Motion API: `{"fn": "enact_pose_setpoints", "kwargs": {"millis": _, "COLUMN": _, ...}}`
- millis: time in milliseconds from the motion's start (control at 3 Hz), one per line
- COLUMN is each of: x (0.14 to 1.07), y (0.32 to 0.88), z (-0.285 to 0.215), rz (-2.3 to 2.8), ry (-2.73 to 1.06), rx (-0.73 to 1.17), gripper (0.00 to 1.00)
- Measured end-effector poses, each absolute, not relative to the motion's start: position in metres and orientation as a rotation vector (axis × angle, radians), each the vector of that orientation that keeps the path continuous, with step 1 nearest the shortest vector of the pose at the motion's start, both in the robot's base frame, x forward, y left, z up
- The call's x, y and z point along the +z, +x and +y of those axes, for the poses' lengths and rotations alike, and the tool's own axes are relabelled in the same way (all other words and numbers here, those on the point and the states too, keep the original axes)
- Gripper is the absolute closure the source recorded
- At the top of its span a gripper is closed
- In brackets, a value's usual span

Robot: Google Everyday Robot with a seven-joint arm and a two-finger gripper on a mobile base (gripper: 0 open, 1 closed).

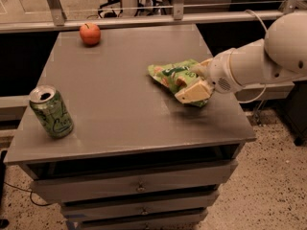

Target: Move green rice chip bag near apple

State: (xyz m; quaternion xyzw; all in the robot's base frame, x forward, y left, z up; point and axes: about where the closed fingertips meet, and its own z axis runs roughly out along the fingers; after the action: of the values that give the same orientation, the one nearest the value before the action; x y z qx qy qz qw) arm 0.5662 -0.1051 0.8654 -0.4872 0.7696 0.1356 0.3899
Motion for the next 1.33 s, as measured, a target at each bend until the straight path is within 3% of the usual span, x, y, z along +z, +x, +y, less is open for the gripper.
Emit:
{"fn": "enact_pose_setpoints", "kwargs": {"millis": 333, "x": 0.880, "y": 0.579, "z": -0.108, "rz": 1.910, "ry": -1.237, "rx": 0.305, "gripper": 0.87}}
{"fn": "enact_pose_setpoints", "kwargs": {"millis": 667, "x": 0.918, "y": 0.601, "z": -0.129, "rz": 1.836, "ry": -1.214, "rx": 0.195, "gripper": 1.00}}
{"fn": "enact_pose_setpoints", "kwargs": {"millis": 1333, "x": 0.927, "y": 0.607, "z": -0.129, "rz": 1.822, "ry": -1.158, "rx": 0.162, "gripper": 1.00}}
